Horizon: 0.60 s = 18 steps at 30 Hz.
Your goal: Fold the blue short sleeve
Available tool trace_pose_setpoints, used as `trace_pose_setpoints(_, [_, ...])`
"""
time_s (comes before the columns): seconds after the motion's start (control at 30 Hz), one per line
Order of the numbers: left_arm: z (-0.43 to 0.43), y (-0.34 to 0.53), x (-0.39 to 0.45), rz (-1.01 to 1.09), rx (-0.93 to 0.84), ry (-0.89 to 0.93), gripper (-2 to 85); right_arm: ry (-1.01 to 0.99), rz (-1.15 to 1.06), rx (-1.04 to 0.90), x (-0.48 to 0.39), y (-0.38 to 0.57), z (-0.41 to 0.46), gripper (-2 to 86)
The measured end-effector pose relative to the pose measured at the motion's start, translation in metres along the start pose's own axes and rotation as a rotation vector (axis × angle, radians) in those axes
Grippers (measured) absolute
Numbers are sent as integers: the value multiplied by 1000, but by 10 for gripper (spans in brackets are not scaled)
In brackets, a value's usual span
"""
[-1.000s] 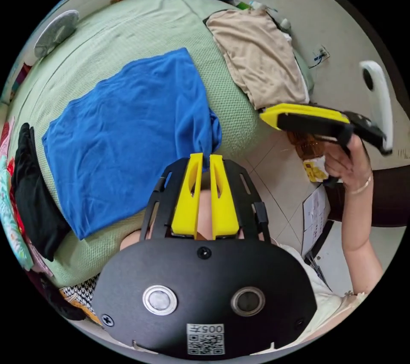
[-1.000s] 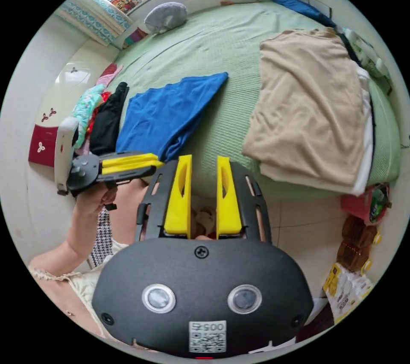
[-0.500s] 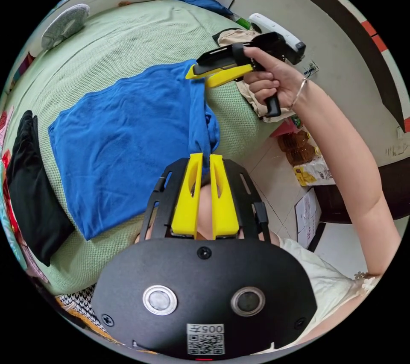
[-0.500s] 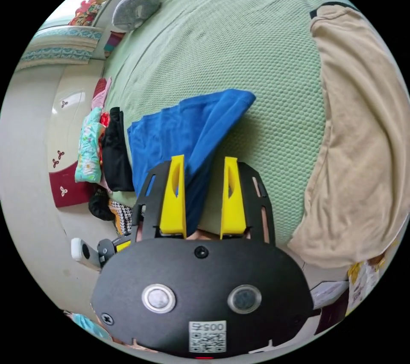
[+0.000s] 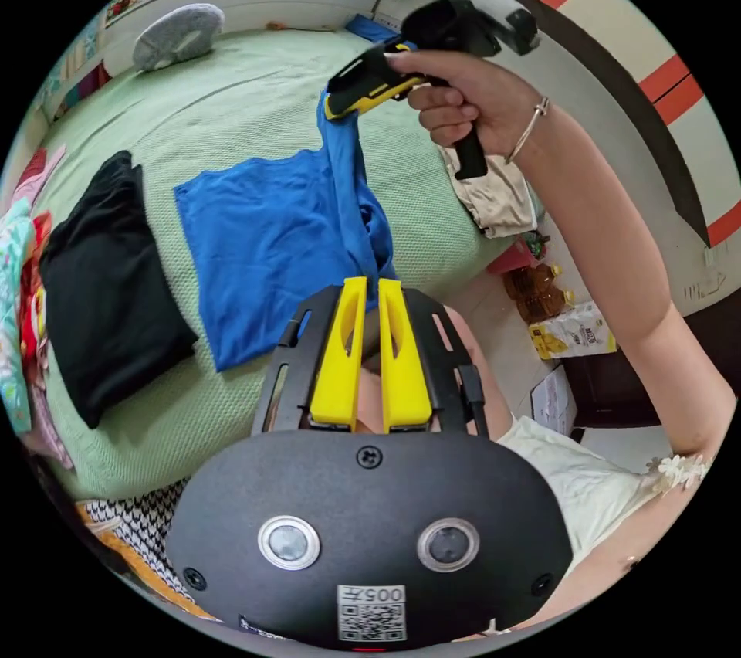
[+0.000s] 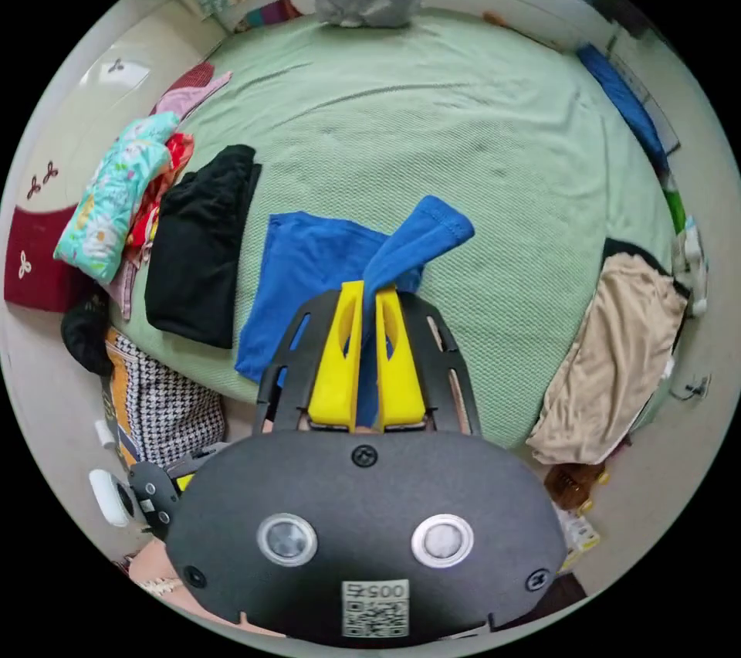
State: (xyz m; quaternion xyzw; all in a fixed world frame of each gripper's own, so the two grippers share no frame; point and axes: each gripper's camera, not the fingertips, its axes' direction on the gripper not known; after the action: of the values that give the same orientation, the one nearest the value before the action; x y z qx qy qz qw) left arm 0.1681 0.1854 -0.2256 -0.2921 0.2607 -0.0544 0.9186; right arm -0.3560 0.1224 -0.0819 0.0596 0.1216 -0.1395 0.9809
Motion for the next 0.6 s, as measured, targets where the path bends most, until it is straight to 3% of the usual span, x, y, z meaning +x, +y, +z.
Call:
trace_pose_setpoints(0.17, [-18, 36, -63, -196, -54, -183, 51, 58, -114, -36, -126, -33, 59, 39])
trace_pose_setpoints(0.27, [-12, 59, -98, -313, -107, -250, 72, 97, -117, -60, -155, -36, 88, 52])
trace_pose_setpoints(0.43, [-12, 86, -121, -353, -100, -230, 100, 66, -175, 77, -141, -3, 86, 58])
trace_pose_setpoints(0.6, [-7, 90, -144, -386, -80, -198, 123, 52, -60, 67, -70, 9, 109, 79])
